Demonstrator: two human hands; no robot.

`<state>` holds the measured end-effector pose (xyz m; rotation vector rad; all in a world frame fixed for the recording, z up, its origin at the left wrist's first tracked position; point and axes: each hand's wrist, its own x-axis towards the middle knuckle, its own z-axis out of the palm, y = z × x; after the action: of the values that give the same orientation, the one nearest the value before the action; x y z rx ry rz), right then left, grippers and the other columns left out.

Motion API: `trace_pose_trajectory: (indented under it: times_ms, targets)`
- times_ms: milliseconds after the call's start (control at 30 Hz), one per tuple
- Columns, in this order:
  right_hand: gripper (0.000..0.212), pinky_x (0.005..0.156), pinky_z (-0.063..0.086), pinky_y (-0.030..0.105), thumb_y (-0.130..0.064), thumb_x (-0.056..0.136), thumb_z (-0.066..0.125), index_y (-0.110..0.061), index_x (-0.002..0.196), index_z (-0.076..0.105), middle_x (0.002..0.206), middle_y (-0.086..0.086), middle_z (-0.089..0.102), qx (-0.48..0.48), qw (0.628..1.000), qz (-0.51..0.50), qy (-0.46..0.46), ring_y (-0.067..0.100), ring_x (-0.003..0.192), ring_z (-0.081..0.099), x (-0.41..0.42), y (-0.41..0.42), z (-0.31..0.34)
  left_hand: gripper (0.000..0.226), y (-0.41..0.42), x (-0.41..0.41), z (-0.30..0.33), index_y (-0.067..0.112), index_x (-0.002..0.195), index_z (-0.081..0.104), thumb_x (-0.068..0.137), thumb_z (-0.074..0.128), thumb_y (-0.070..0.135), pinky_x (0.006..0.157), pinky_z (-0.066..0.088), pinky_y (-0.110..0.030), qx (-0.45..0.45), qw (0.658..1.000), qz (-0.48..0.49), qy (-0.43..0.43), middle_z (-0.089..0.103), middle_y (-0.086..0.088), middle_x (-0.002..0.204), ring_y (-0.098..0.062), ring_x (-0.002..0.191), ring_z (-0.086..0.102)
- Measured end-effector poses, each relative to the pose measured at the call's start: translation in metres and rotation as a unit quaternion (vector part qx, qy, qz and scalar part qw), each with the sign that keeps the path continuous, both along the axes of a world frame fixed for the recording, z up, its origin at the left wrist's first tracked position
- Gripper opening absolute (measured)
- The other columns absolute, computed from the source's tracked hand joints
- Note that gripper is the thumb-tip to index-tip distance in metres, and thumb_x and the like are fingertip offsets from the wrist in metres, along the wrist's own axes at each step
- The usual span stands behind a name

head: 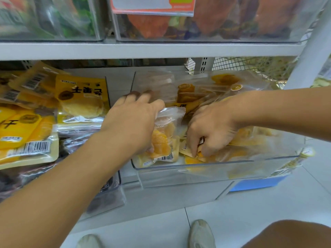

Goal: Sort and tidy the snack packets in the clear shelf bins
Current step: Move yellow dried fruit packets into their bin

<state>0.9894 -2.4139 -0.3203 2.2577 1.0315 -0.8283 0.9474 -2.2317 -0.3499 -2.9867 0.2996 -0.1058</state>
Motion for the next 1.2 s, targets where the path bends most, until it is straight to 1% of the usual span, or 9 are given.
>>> trace_pose_trajectory:
  times_ms: [133,233,300,433,667,867,1033,1133,1200]
  targets:
    - [0.050,0.091,0.048,0.038,-0.079,0.076,0.029,-0.052,0.079,0.071,0.093,-0.022,0.068,0.053,0.998,-0.014,0.007,0.012,0.098,0.060,-0.004,-0.010,0.006,0.087,-0.002,-0.001,0.002,0.037,0.125,0.035,0.061,0.092,0.046,0.072,0.042,-0.040,-0.008,1.000,0.021,0.022,0.037,0.003,0.137,-0.025,0.128,0.038]
    - [0.032,0.080,0.052,0.039,-0.068,0.085,0.046,-0.046,0.075,0.066,0.079,-0.021,0.067,0.141,0.989,0.023,-0.034,0.007,0.080,0.061,0.002,-0.013,-0.010,0.088,-0.003,-0.002,0.002,0.037,0.126,0.035,0.060,0.092,0.046,0.073,0.043,-0.040,-0.001,1.000,0.019,0.023,0.037,0.002,0.140,-0.025,0.129,0.039]
    - [0.026,0.081,0.050,0.035,-0.061,0.085,0.056,-0.042,0.101,0.065,0.102,-0.020,0.066,0.138,0.989,0.008,-0.050,0.010,0.094,0.060,0.010,-0.011,-0.019,0.089,-0.003,-0.003,0.001,0.037,0.127,0.035,0.059,0.093,0.047,0.073,0.041,-0.039,-0.003,1.000,0.020,0.024,0.036,0.002,0.141,-0.025,0.129,0.038]
    - [0.092,0.105,0.038,0.043,-0.082,0.073,0.047,-0.038,0.152,0.029,0.158,-0.004,0.031,0.006,0.996,-0.003,-0.092,0.025,0.131,0.040,0.025,-0.005,-0.036,0.092,-0.003,-0.003,0.000,0.038,0.131,0.034,0.060,0.092,0.048,0.077,0.043,-0.039,-0.003,1.000,0.019,0.020,0.035,0.001,0.143,-0.025,0.130,0.038]
    - [0.062,0.103,0.040,0.042,-0.068,0.083,0.055,-0.042,0.140,0.052,0.144,-0.006,0.049,-0.003,0.998,-0.056,-0.004,0.024,0.130,0.043,0.022,0.004,-0.022,0.092,-0.002,-0.003,0.002,0.039,0.130,0.035,0.059,0.092,0.051,0.089,0.045,-0.041,-0.002,0.999,0.024,0.021,0.039,0.001,0.139,-0.025,0.127,0.042]
    - [0.049,0.091,0.044,0.029,-0.071,0.089,0.047,-0.034,0.097,0.078,0.083,-0.020,0.065,0.101,0.976,-0.168,0.098,0.003,0.089,0.058,0.021,-0.020,-0.008,0.095,-0.003,0.000,0.002,0.039,0.133,0.035,0.058,0.091,0.053,0.096,0.042,-0.042,-0.005,1.000,0.020,0.022,0.041,-0.001,0.138,-0.025,0.127,0.043]
    - [0.029,0.061,0.045,0.027,-0.034,0.085,0.075,-0.017,0.063,0.068,0.054,-0.009,0.056,0.339,0.932,-0.078,-0.100,0.010,0.055,0.054,0.028,-0.024,-0.032,0.102,-0.004,-0.003,0.000,0.038,0.135,0.029,0.056,0.089,0.059,0.116,0.028,-0.049,0.017,1.000,0.008,0.019,0.010,-0.008,0.163,-0.035,0.150,0.015]
    - [0.035,0.067,0.048,0.035,-0.035,0.073,0.082,-0.022,0.089,0.054,0.095,-0.004,0.058,0.350,0.888,-0.076,-0.290,0.024,0.086,0.060,0.022,-0.023,-0.033,0.100,-0.005,-0.002,0.001,0.036,0.133,0.031,0.055,0.088,0.060,0.122,0.015,-0.052,0.017,1.000,-0.013,0.016,-0.015,-0.002,0.167,-0.033,0.154,-0.009]
    - [0.080,0.079,0.048,0.042,-0.047,0.062,0.087,-0.022,0.125,0.044,0.129,0.006,0.045,0.312,0.856,-0.039,-0.411,0.032,0.112,0.052,0.020,-0.021,-0.036,0.101,-0.004,-0.002,0.001,0.035,0.135,0.031,0.055,0.088,0.059,0.123,0.010,-0.051,0.013,0.999,-0.022,0.019,-0.016,-0.002,0.167,-0.029,0.154,-0.012]
